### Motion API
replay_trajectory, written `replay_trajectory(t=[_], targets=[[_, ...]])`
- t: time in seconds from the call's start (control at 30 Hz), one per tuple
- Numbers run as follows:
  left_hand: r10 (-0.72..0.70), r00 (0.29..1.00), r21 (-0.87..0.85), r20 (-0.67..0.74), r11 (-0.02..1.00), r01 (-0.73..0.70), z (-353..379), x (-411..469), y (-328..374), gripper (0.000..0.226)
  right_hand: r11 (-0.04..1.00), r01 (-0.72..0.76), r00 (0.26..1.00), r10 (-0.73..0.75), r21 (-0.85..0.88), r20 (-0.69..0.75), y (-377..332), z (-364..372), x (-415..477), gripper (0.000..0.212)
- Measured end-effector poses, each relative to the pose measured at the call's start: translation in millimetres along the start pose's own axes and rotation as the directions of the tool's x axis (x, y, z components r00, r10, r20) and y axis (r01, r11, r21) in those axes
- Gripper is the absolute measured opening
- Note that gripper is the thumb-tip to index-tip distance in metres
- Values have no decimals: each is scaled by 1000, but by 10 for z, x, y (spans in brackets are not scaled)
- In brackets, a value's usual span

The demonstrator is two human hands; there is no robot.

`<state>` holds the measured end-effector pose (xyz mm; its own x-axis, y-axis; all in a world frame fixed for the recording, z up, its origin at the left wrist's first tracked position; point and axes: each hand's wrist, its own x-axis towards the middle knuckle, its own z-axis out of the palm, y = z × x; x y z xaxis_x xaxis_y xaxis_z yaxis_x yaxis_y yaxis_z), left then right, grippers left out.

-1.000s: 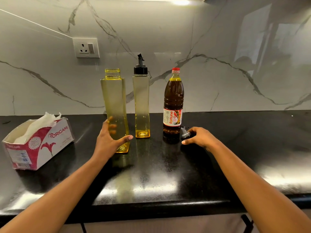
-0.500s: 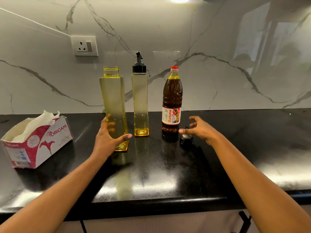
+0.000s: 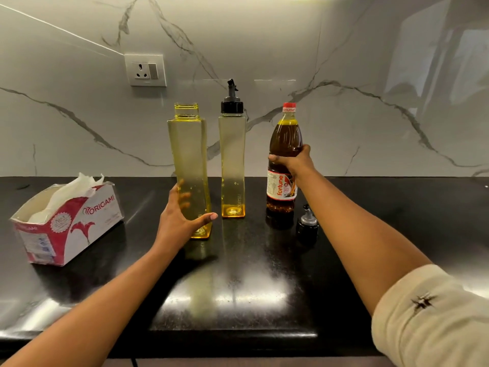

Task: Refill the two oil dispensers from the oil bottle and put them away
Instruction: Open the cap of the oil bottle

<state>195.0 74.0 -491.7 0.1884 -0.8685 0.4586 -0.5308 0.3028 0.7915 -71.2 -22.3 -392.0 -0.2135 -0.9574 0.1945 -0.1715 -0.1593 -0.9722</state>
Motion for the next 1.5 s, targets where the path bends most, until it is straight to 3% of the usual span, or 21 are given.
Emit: replay_trajectory(t=[0.13, 0.37, 0.47, 0.53, 0.6, 0.7, 0.8, 0.93, 1.1, 1.2, 1.3, 1.4, 1.5], targets=[[16, 1000, -5, -4, 1000, -16, 5, 12, -3, 118, 990, 60, 995, -70, -129, -73, 58, 51, 13, 91], [68, 996, -55, -57, 996, -71, -44, -7, 25, 121, 966, 146, 989, -149, -215, 2, 19, 56, -241, 87], [195, 958, -47, -212, 977, -210, -124, -68, 112, 112, 962, 174, 985, -171, -210, 32, -25, 89, -450, 85], [347, 888, 20, -300, 933, -358, -187, -131, 197, 101, 964, 187, 982, -177, -191, 68, -50, 110, -611, 85], [496, 819, 85, -288, 866, -493, -209, -204, 277, 92, 968, 196, 978, -181, -160, 103, -75, 127, -775, 86], [541, 826, -12, -157, 835, -550, -156, -325, 373, 73, 970, 212, 970, -192, -123, 151, -117, 154, -1007, 87], [447, 893, -113, 56, 891, -439, -40, -435, 467, 73, 973, 211, 961, -189, -94, 204, -166, 173, -1183, 89], [199, 933, -178, 299, 972, -150, 144, -453, 464, 112, 978, 189, 954, -163, -84, 250, -235, 158, -1295, 89], [53, 926, -286, 373, 956, 61, 317, -345, 520, 126, 977, 177, 924, -122, -123, 362, -564, 4, -1320, 75], [71, 928, -350, 367, 934, 67, 430, -313, 596, 116, 853, 410, 905, -338, -324, 258, -913, -74, -1153, 61], [82, 932, -407, 353, 910, 74, 504, -245, 708, 98, 549, 574, 779, -595, -607, 198, -1202, -64, -928, 55], [71, 929, -426, 364, 899, 99, 529, -190, 749, 87, 280, 559, 715, -639, -780, 283, -1370, -13, -807, 63], [67, 934, -438, 352, 893, 101, 519, -177, 708, 82, 189, 569, 708, -607, -800, 360, -1475, 17, -796, 64]])
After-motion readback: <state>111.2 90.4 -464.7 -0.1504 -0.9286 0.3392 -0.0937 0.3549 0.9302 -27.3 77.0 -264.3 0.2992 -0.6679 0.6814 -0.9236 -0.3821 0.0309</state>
